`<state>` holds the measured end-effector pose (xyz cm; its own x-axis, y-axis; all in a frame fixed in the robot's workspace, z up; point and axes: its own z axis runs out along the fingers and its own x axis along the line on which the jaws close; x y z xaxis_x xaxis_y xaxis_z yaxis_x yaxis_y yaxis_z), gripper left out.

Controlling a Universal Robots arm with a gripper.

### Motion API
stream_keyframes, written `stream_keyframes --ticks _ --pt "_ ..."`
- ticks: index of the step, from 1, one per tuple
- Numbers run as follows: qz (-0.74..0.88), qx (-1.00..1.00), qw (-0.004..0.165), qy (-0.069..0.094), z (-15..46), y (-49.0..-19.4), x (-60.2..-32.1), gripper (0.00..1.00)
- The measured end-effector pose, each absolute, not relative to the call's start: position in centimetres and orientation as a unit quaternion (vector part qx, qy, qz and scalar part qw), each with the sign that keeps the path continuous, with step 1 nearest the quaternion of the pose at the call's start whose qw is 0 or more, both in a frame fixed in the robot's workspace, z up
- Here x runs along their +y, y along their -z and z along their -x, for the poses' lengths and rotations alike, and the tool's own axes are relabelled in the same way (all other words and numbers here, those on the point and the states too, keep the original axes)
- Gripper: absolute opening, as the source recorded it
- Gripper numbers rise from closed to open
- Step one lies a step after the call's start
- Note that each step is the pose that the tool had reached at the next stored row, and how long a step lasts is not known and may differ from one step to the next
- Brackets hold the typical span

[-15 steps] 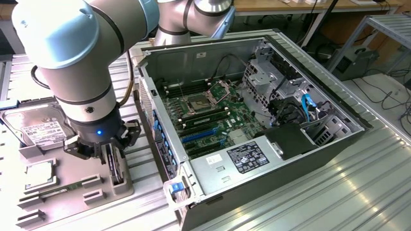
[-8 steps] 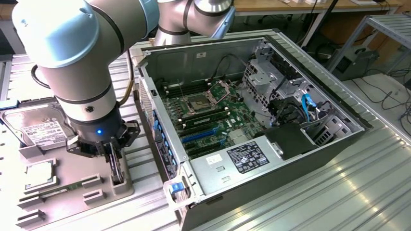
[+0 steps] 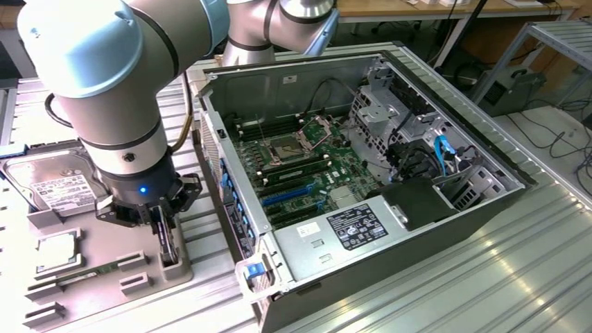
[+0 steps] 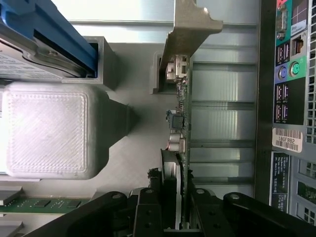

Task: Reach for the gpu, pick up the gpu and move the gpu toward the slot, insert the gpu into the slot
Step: 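Pick up the gpu and move the gpu toward the slot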

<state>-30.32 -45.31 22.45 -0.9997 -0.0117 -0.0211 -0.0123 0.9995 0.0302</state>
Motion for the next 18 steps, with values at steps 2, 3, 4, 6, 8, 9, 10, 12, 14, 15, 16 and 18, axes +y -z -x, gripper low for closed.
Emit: stream_keyframes --ticks 2,3,4,6,8,9,10,12,14,15,16,18 --pt "0.006 1.000 0.010 -0.015 30.3 -22.9 -45.3 0.28" --pt "0.006 1.000 0.011 -0.015 30.3 -23.1 -45.3 0.28" --pt "0.006 1.000 0.010 -0.015 30.3 -23.4 -45.3 0.28" --pt "0.006 1.000 0.011 -0.015 30.3 -23.9 -45.3 0.28" --pt "0.006 1.000 0.011 -0.015 30.3 -24.4 -45.3 0.28" --pt "0.006 1.000 0.011 -0.015 30.3 -24.6 -45.3 0.28" --pt "0.006 1.000 0.010 -0.015 30.3 -24.9 -45.3 0.28" --pt "0.006 1.000 0.011 -0.015 30.3 -25.2 -45.3 0.28" --pt "0.006 1.000 0.010 -0.015 30.3 -25.5 -45.3 0.28" --pt "0.006 1.000 0.011 -0.015 30.3 -25.7 -45.3 0.28" --pt "0.006 1.000 0.010 -0.015 30.3 -25.8 -45.3 0.28" --pt "0.006 1.000 0.011 -0.015 30.3 -26.3 -45.3 0.28"
